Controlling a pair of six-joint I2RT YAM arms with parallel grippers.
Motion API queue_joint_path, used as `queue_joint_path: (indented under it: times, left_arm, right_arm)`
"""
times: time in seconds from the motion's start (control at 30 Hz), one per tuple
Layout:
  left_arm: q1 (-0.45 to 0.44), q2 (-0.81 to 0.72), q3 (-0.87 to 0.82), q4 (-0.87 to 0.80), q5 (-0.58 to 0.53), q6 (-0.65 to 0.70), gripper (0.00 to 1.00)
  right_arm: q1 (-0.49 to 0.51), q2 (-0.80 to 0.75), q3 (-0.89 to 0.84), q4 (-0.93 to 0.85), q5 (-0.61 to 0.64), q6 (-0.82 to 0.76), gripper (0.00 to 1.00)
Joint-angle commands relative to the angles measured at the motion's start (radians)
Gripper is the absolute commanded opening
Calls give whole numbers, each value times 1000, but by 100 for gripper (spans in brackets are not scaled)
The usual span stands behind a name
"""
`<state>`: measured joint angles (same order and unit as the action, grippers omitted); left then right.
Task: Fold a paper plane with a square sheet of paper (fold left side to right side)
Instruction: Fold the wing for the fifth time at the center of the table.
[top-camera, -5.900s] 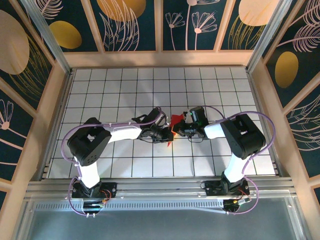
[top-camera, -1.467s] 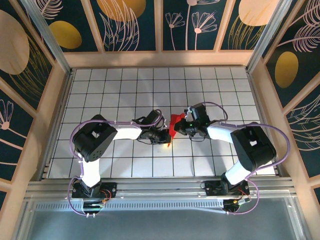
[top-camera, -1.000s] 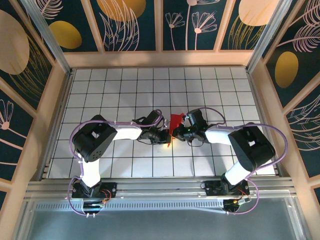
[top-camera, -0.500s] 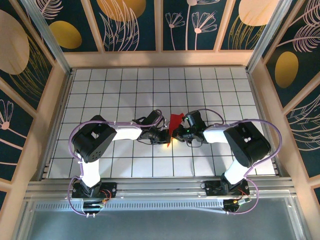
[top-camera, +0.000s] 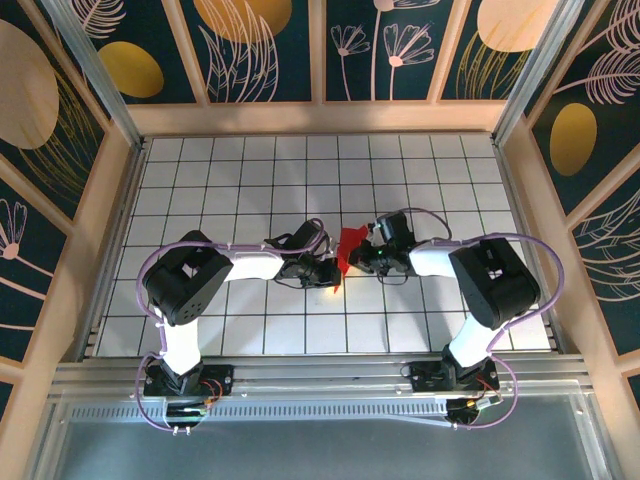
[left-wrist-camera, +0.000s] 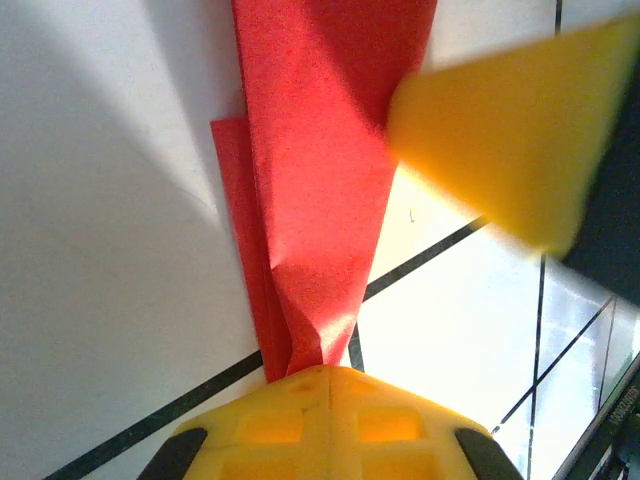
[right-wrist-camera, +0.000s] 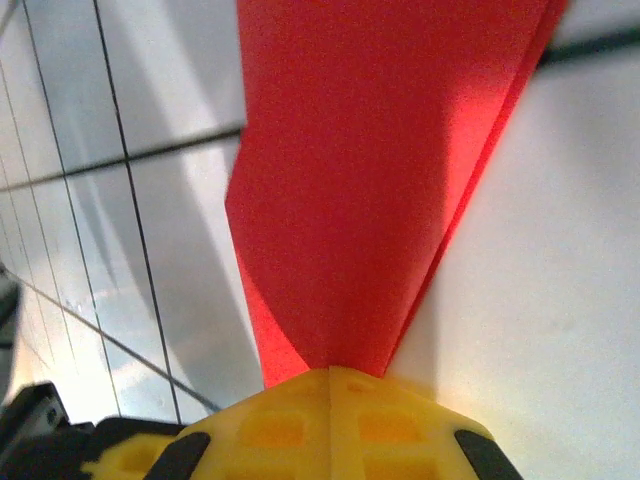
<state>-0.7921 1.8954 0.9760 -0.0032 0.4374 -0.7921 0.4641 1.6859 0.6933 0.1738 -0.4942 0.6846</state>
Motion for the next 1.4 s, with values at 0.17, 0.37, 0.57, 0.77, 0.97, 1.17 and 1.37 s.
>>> queue_joint_path:
  times: [0.17, 0.37, 0.57, 0.77, 0.97, 1.17, 1.37]
  left_arm:
    - [1, 31, -48, -139, -91, 11, 0]
    - [1, 16, -46, -112, -58, 0, 0]
    - [1, -34, -9, -96, 0, -12, 0]
    - [1, -55, 80, -89, 61, -16, 0]
    - [1, 10, 133, -70, 95, -5, 0]
    - [1, 81, 189, -102, 59, 25, 0]
    - [2, 114, 183, -103, 35, 29, 0]
  right_arm:
    - [-32, 34, 93, -15, -10, -59, 0]
    - [-34, 93, 89, 4, -4, -52, 0]
    - [-55, 146, 86, -30, 19, -54, 0]
    - [-60, 147, 72, -49, 16, -64, 0]
    - [-60, 143, 66, -51, 14, -63, 0]
    - [-57, 145, 63, -57, 14, -63, 0]
    - [-56, 143, 55, -57, 20, -63, 0]
